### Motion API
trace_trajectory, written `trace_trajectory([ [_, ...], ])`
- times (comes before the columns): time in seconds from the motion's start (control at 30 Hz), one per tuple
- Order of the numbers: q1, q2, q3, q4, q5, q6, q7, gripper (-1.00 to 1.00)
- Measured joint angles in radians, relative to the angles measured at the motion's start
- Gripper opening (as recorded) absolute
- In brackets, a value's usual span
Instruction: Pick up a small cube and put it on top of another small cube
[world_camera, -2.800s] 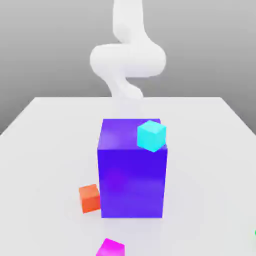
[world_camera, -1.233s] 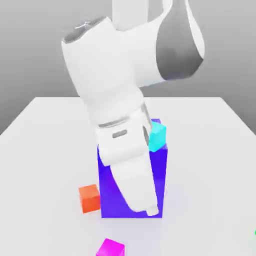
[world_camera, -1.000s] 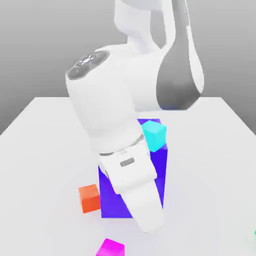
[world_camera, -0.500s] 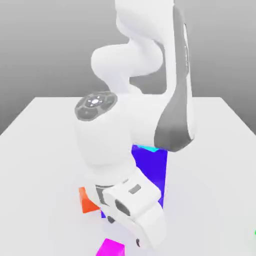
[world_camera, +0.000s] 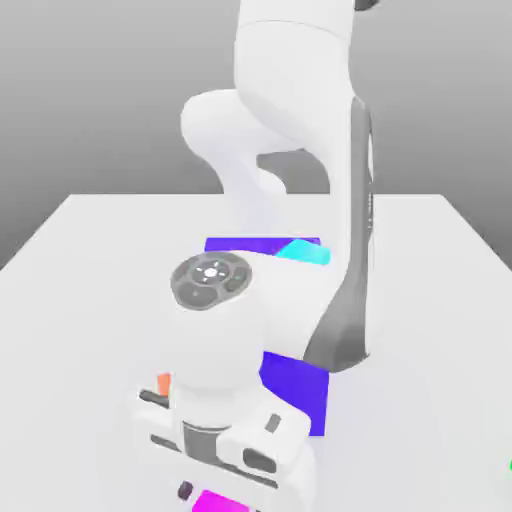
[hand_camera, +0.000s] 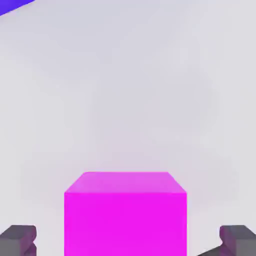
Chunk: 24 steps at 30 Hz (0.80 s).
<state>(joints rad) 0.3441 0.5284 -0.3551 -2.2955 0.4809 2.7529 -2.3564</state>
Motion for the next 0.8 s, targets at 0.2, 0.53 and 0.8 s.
trace_trajectory([
  [0.2,0.020,-0.025,-0.024,-0.007,-0.014,-0.015,0.010,-1.00],
  [0.53,0.195,-0.129,0.030,0.032,-0.223,-0.201,-0.056,-1.00],
  [0.8,0.363,-0.167,0.205,0.123,-0.379,-0.263,-0.250,-1.00],
])
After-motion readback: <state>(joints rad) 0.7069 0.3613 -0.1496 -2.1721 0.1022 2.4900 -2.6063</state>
